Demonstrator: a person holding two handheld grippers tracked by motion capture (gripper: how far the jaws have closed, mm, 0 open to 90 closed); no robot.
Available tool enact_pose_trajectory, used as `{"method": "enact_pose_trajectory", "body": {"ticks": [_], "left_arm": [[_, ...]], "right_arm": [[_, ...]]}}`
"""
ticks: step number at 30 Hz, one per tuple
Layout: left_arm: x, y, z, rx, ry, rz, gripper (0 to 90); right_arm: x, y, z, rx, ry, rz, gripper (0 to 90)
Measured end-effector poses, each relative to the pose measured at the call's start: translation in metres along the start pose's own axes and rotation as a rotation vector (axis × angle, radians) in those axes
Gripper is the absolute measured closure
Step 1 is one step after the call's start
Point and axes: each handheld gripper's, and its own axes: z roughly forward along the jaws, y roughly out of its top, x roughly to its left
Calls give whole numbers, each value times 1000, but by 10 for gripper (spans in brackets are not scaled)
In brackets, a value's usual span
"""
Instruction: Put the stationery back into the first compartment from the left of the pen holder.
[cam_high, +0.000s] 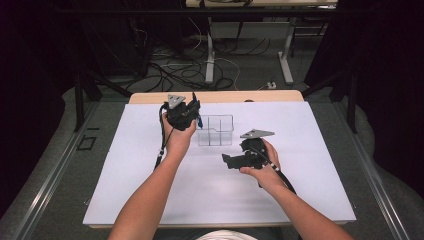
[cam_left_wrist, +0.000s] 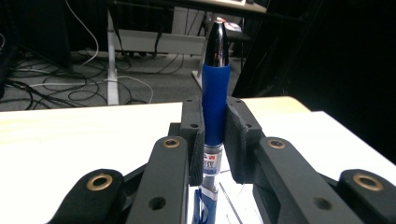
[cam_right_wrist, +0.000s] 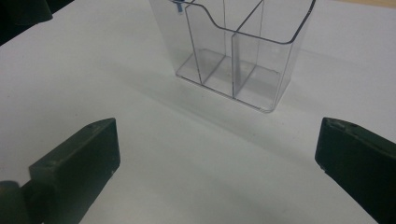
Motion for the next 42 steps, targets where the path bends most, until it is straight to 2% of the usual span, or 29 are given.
{"method": "enact_pose_trajectory", "body": {"ticks": [3,10,17,21,25,28,34,36,42], "left_arm": [[-3,-2,2,22,-2,18,792],[-6,-6,6,85,-7,94,792],[-8,-8,7,117,-27,129,790],[-9,-8,7,131,-42,135,785],[-9,-6,5,114,-41,141,705],[-8,-4,1,103,-39,131,649],[-5,2,-9,96,-17,138,535],[-5,4,-13,93,-3,144,513],[-2,7,-25,106,-15,159,452]], "right_arm": [[0,0,0,-1,1,0,0],[0,-1,1,1,1,0,0],[0,-1,1,3,3,5,3],[0,-1,1,6,5,3,5],[1,-1,2,13,4,0,5],[0,-2,2,10,1,1,6],[0,-2,2,11,1,0,7],[1,-2,2,10,-1,0,7],[1,-2,2,12,-5,-1,8]]}}
